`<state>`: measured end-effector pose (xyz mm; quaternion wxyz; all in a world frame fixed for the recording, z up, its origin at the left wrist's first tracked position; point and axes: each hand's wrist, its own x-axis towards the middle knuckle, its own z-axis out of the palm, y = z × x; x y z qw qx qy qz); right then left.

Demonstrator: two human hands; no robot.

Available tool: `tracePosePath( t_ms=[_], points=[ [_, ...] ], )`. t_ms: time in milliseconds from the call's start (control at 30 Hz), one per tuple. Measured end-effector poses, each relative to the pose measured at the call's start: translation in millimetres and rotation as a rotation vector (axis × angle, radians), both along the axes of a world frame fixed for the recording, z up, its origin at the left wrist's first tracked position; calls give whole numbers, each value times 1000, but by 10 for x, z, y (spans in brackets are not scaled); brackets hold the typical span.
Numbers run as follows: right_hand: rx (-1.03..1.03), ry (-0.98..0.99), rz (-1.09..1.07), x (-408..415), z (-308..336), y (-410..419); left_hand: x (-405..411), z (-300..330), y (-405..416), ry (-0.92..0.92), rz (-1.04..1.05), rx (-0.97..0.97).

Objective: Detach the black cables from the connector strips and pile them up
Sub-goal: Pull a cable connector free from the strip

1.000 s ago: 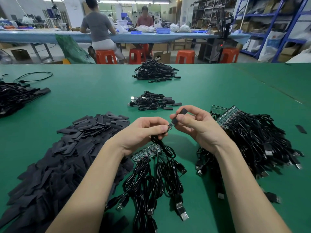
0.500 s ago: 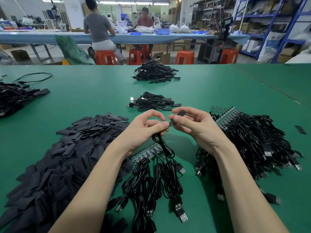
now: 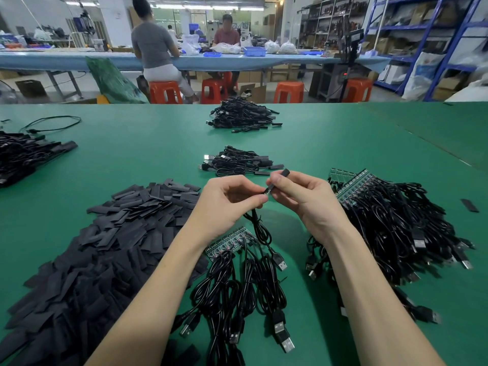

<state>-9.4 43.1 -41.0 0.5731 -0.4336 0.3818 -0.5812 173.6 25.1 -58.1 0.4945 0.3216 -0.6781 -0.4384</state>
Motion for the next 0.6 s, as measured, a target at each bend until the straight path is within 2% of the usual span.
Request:
tracePosePath(
  t_ms=[433, 600],
  points=[
    [11, 17, -13, 26, -25, -14, 11, 2, -4, -67, 49, -34],
    [34, -82, -47, 30, -42, -25, -22, 19, -5, -77, 80, -66]
  ],
)
